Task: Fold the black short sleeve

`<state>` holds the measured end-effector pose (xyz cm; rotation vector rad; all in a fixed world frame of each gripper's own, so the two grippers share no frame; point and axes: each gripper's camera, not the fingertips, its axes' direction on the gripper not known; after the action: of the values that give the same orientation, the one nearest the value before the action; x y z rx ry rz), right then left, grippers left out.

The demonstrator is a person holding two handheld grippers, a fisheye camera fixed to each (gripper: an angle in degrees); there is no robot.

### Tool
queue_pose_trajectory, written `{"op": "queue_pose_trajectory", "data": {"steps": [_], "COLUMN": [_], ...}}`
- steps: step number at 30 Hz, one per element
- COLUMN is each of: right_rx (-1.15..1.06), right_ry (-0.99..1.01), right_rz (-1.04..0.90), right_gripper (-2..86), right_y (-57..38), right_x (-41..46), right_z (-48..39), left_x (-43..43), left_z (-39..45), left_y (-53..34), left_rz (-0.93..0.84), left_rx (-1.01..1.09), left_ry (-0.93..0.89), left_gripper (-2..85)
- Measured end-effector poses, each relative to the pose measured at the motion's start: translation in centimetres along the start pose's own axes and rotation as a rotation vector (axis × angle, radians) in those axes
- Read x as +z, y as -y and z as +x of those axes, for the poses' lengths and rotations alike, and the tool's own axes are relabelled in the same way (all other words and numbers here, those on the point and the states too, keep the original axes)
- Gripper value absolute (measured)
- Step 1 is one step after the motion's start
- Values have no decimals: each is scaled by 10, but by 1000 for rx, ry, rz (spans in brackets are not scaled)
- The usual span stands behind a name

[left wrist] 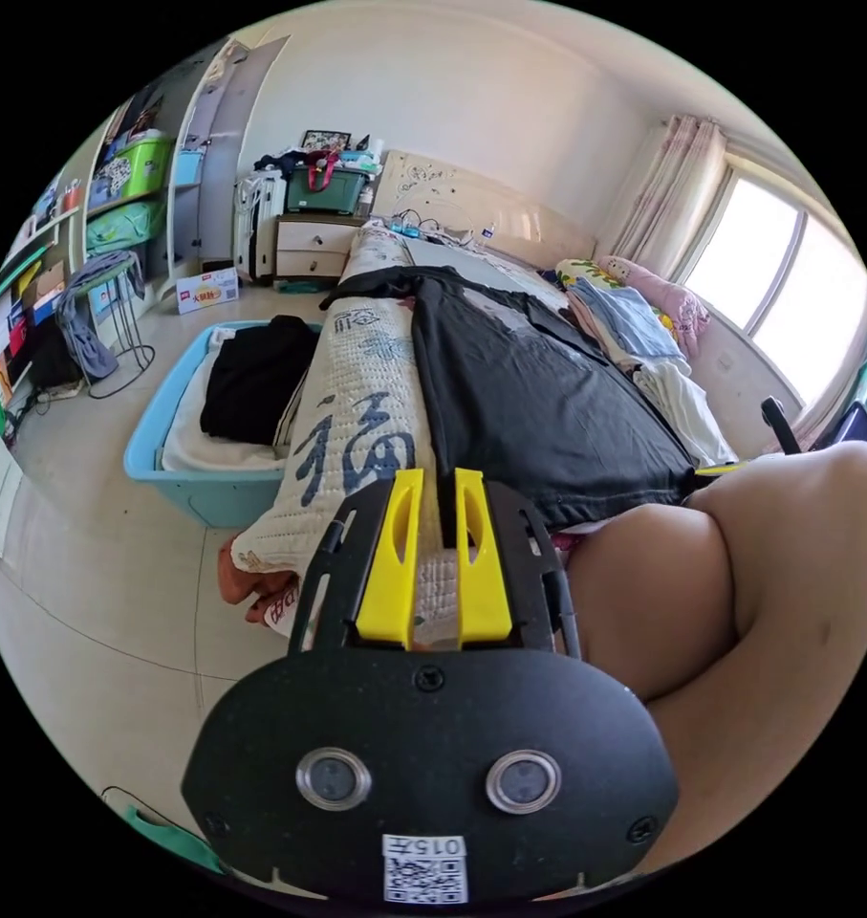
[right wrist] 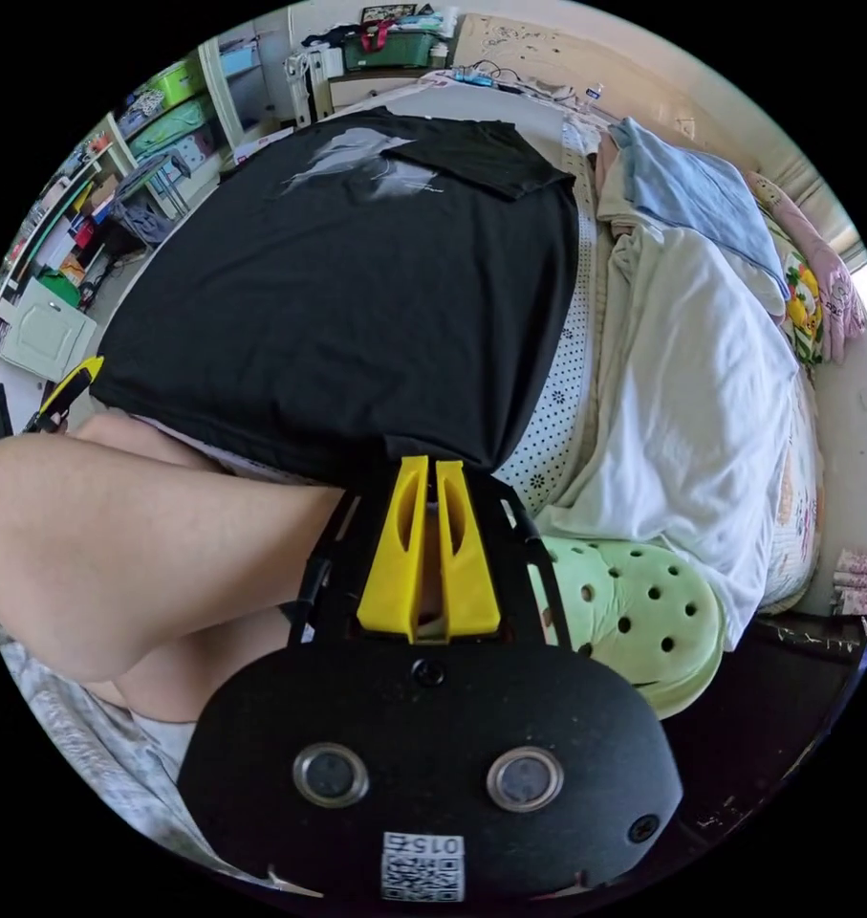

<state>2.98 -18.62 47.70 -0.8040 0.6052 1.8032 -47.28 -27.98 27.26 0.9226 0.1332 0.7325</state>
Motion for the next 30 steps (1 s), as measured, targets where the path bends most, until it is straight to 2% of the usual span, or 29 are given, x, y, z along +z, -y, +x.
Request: {"op": "queue_pose_trajectory", "data": {"steps": [8,15,18,22,30], "right_rx": [54,109,121,128,103], "right_ry": [104,101,69,126,131], "right_rz": [83,145,149,165,134], "right_gripper": [3,4,5,5,23], "right_y": [-16,-54,-68,-84,-92], "right_x": [6,7,10,19,62], "right_z": [14,46,58,74,75], "left_x": [6,12,11,3,19], "left_z": [-3,-11,-19,-35,-47], "left_y": [4,16,24,28,45], "left_rz": [22,5,-9,-18,-86], "left_rx": [-16,-37,-68,-102,-51], "left_ry": [36,55,40,-31,33], "left_gripper": [59,57,41,9,6]}}
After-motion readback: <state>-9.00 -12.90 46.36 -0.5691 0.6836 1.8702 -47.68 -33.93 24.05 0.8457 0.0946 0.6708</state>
